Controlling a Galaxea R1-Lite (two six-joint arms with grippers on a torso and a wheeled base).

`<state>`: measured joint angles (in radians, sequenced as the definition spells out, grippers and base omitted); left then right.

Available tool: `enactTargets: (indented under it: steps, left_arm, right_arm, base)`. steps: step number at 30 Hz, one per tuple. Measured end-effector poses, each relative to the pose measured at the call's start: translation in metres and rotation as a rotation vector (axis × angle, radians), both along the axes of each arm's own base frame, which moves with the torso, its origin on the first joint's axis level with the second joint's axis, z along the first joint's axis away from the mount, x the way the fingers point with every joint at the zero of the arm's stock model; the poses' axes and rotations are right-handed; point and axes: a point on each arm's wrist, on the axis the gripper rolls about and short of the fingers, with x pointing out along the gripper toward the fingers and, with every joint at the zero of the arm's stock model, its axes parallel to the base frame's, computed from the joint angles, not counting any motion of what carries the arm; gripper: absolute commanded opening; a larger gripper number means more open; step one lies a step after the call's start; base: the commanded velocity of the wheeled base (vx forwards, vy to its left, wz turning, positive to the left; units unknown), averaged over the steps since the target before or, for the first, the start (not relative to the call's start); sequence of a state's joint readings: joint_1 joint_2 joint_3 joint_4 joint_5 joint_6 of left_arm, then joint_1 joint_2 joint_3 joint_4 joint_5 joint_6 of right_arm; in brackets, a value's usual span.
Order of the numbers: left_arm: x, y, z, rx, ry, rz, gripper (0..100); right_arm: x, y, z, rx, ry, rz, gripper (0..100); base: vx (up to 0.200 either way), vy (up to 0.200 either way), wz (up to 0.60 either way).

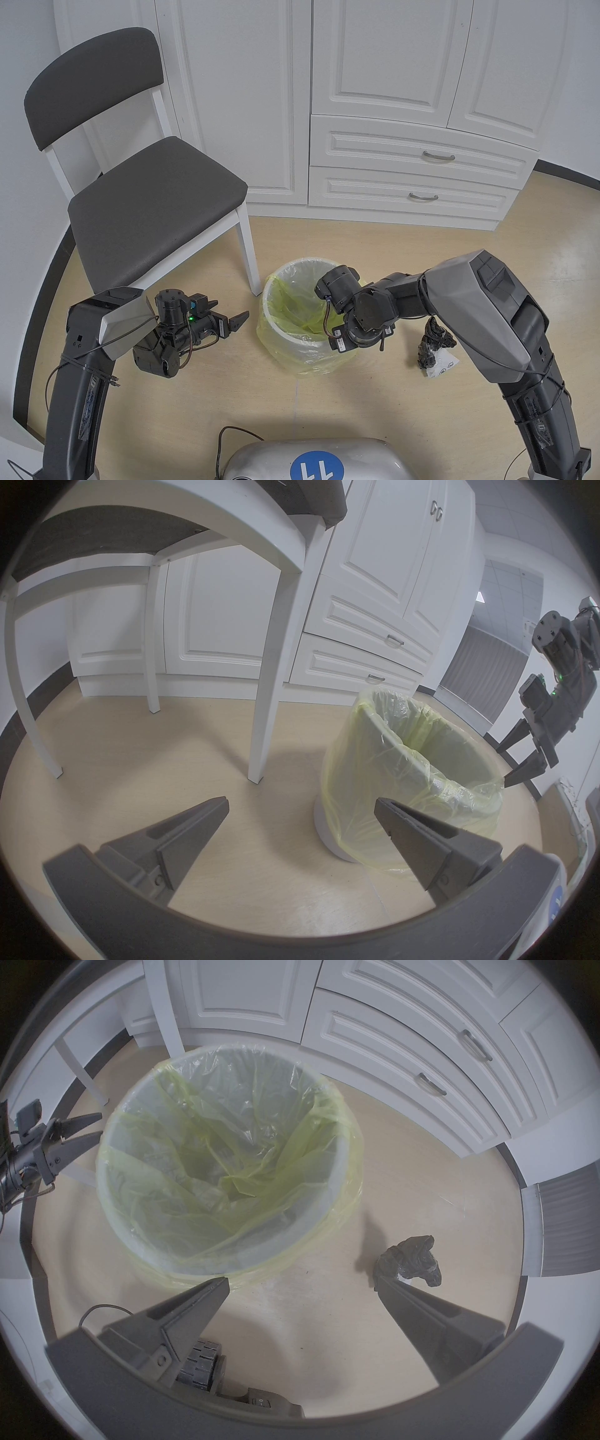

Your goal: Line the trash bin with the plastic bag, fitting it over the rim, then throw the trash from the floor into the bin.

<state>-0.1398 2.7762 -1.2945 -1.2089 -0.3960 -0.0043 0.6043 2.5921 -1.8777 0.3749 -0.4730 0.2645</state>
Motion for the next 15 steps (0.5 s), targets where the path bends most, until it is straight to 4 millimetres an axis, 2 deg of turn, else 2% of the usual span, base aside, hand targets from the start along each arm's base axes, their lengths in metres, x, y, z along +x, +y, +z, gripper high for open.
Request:
enactTargets:
  steps: [15]
  left_arm:
    - [0.0,0.0,0.0,-0.001,-0.005,0.001,100]
  right_arm:
    - [0.01,-0.011,-0.02,0.003,0.011,-0.052,100]
  base:
    - [0.0,0.0,0.0]
